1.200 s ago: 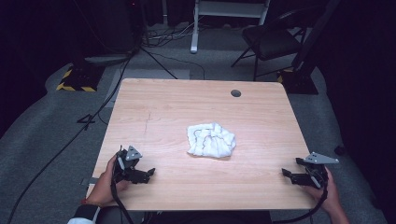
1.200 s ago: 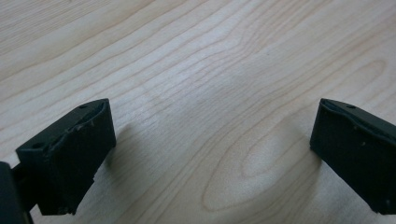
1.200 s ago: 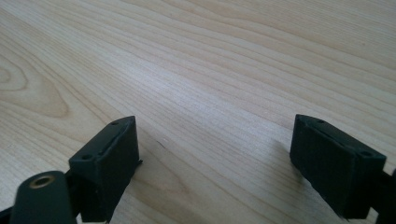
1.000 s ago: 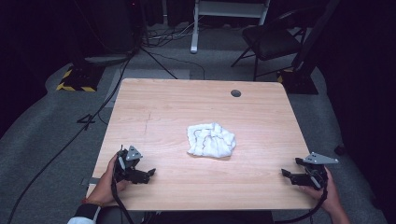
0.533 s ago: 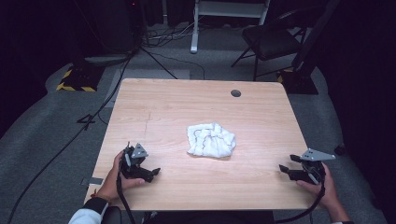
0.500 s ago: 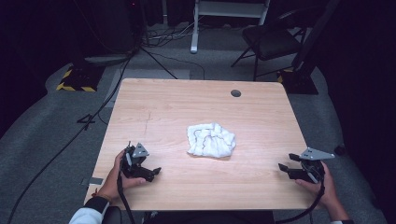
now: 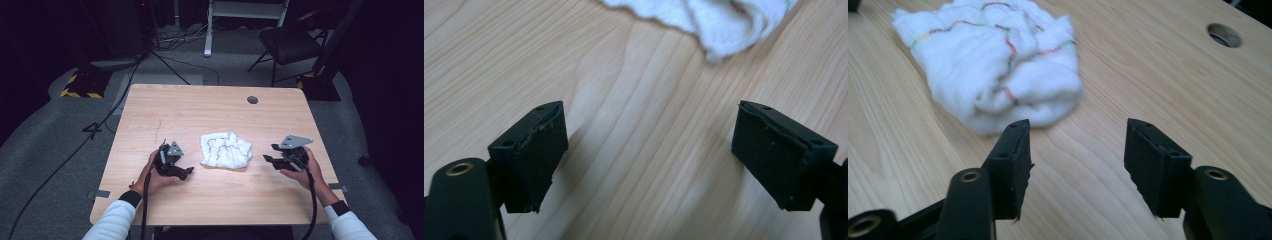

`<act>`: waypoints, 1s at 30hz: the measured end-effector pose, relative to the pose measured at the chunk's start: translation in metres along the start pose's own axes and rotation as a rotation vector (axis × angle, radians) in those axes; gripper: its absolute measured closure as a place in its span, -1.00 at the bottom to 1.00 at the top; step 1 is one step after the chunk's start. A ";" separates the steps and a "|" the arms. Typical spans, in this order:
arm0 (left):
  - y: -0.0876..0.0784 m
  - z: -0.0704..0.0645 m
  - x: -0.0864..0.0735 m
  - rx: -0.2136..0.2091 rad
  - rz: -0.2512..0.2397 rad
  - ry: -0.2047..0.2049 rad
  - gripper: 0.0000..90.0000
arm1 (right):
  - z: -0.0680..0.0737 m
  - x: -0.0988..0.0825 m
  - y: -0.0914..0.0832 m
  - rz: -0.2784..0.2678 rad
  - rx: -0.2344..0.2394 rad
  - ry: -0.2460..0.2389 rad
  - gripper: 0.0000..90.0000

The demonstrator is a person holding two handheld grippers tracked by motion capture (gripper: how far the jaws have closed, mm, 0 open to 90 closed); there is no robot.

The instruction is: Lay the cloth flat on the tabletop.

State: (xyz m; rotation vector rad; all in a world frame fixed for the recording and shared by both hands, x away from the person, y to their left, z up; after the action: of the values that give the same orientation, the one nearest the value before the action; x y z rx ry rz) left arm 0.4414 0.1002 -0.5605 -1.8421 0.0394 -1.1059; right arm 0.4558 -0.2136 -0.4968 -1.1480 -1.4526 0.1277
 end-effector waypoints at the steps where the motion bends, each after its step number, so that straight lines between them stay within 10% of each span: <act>1: 0.003 -0.004 0.003 -0.008 0.006 0.012 -0.66 | 0.003 0.007 0.007 -0.005 0.011 -0.005 -0.04; 14: 0.032 -0.051 0.034 -0.088 0.001 0.138 -0.01 | 0.041 0.035 0.056 0.007 0.092 -0.089 -0.02; 22: 0.023 -0.057 0.034 -0.127 -0.009 0.184 0.61 | 0.050 0.034 0.051 -0.006 0.157 -0.107 0.54; 30: 0.016 -0.081 0.026 -0.195 0.002 0.242 0.68 | 0.052 0.023 0.039 0.002 0.133 -0.146 0.82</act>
State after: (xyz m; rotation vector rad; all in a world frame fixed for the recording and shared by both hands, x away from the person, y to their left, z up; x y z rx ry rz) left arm 0.4067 0.0225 -0.5433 -1.8667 0.2998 -1.3586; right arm 0.4406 -0.1509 -0.5205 -1.0491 -1.5471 0.3111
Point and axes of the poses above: each handheld gripper's, and its own axes: y roughly forward along the jaws, x roughly out of its top, z roughly to its left, the point moved 8 cm from there along y, roughly forward along the jaws, and after that the axes turned 10 degrees about -y, right-handed, at the moved point
